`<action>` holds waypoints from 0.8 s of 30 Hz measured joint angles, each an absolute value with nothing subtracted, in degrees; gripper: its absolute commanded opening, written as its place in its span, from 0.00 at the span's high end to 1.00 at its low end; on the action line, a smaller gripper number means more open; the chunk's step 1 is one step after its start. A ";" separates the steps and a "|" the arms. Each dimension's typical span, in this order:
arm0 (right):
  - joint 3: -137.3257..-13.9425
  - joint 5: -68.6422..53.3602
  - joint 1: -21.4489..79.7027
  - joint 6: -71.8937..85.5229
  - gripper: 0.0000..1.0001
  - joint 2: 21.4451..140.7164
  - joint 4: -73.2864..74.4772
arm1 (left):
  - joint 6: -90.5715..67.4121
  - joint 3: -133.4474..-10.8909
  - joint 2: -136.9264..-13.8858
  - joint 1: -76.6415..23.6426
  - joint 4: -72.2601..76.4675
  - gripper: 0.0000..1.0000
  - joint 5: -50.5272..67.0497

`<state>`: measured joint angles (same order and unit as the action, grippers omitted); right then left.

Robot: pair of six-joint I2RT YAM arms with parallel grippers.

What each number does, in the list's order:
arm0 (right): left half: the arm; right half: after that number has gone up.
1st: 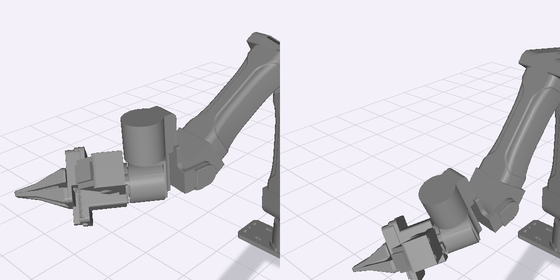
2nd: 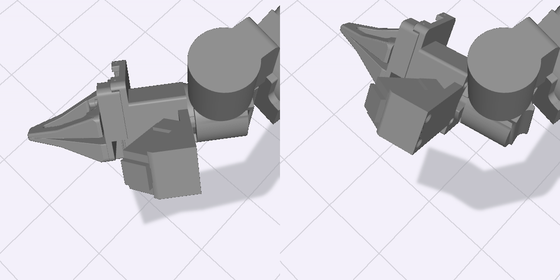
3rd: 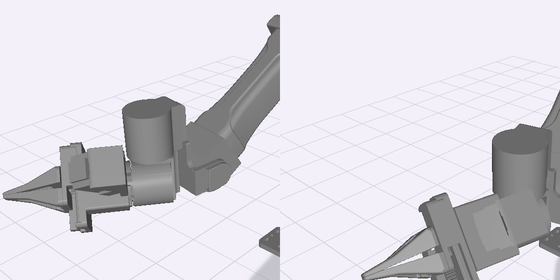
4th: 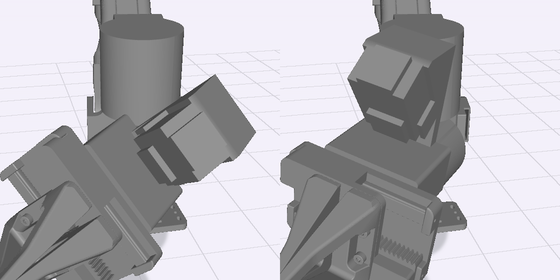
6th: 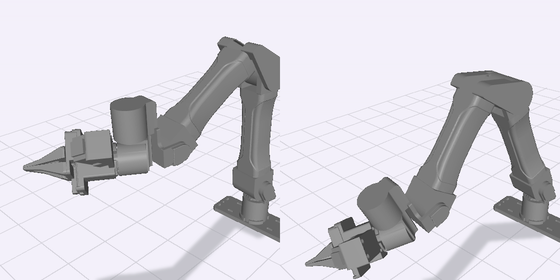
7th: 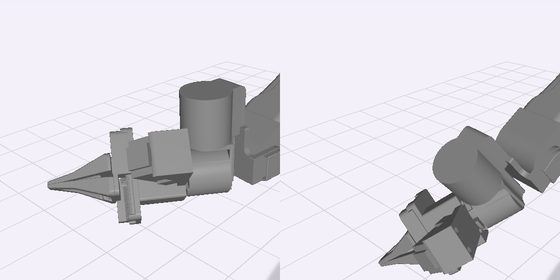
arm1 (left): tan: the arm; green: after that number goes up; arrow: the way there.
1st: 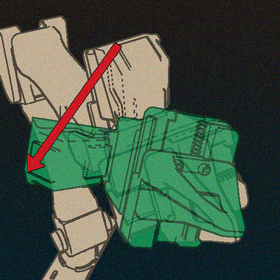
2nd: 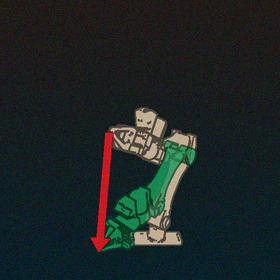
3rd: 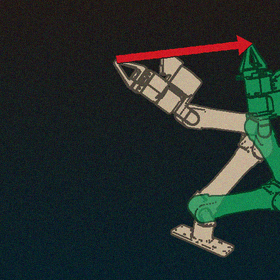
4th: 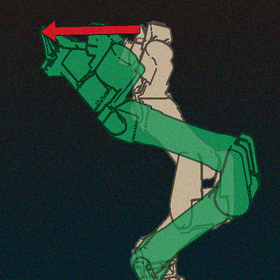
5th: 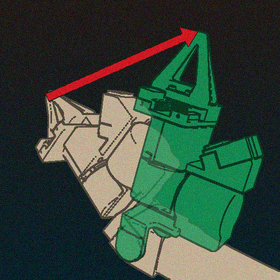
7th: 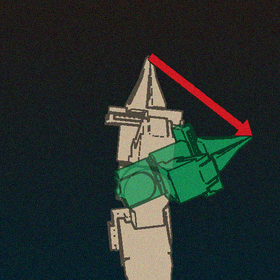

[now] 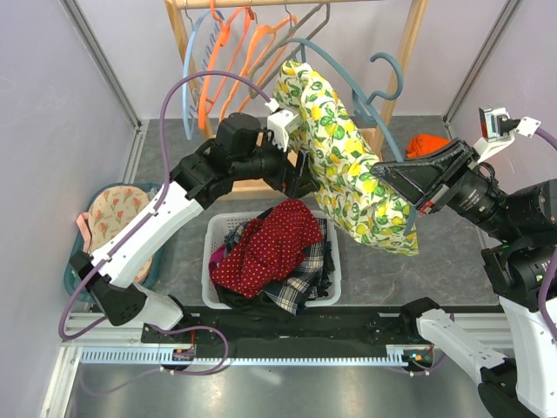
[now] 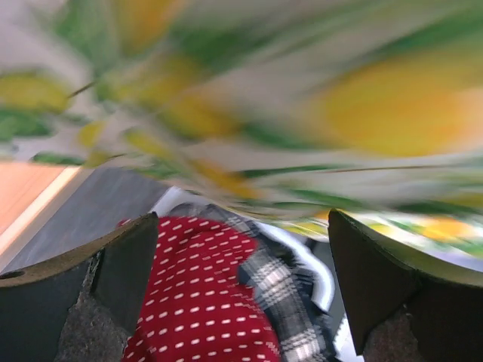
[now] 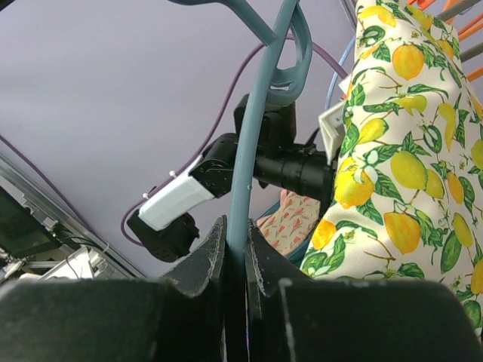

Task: Remove the skirt from the hanger

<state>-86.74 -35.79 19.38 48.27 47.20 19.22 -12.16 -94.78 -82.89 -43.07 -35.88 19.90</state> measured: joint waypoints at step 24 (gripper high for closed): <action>-85.62 -37.30 19.38 51.22 1.00 46.09 13.72 | -36.86 -85.95 -86.70 -33.43 -7.25 0.98 63.81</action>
